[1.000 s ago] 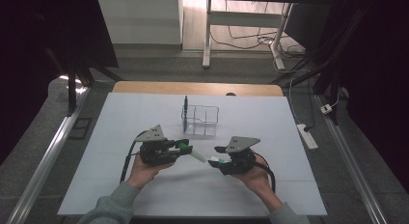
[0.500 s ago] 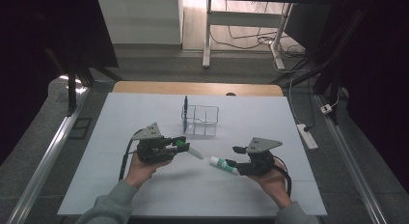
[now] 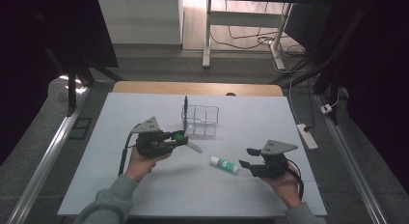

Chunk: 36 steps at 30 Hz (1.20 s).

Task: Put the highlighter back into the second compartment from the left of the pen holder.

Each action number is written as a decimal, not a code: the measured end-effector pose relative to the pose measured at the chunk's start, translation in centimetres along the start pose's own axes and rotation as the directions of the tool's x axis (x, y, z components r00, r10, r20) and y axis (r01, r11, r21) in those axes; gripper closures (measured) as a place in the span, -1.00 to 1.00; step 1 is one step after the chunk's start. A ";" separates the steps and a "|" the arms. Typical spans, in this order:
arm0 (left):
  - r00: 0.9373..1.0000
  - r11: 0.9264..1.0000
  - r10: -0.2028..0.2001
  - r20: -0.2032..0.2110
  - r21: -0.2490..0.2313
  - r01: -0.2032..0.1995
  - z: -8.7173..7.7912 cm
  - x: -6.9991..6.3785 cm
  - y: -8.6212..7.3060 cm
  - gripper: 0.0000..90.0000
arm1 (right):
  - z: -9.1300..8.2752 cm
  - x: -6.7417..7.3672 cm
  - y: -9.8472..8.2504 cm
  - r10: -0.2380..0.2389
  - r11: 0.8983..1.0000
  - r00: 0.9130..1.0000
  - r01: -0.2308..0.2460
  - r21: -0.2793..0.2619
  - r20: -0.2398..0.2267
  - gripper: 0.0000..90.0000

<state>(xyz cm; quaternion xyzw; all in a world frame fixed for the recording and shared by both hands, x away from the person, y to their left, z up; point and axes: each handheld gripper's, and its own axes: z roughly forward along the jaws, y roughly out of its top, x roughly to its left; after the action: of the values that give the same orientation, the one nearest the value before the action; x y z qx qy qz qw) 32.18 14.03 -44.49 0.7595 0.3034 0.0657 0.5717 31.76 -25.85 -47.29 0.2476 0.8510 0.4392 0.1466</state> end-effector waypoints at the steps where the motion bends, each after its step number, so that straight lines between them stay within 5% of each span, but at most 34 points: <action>1: 1.000 1.000 0.000 -0.002 -0.002 0.000 0.1 0.1 0.3 0.48 | -0.1 -0.1 -0.1 0.003 1.000 1.000 -0.003 -0.001 0.003 -0.02; 15: 0.996 1.000 0.021 -0.082 0.016 -0.019 1.4 1.6 4.7 0.48 | -1.0 -1.2 -1.0 0.034 0.999 0.999 -0.034 -0.014 0.039 -0.02; 36: 0.982 0.999 0.001 -0.189 0.040 0.006 3.5 4.6 8.2 0.47 | -0.6 -1.6 -1.4 0.050 0.999 0.998 -0.050 0.009 0.039 -0.05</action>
<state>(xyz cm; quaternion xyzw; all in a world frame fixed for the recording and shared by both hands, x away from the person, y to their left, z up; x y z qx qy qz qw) 40.59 12.21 -39.37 0.7607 0.3585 0.1307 0.5251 32.45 -27.80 -48.03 0.2781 0.8438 0.4336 0.1506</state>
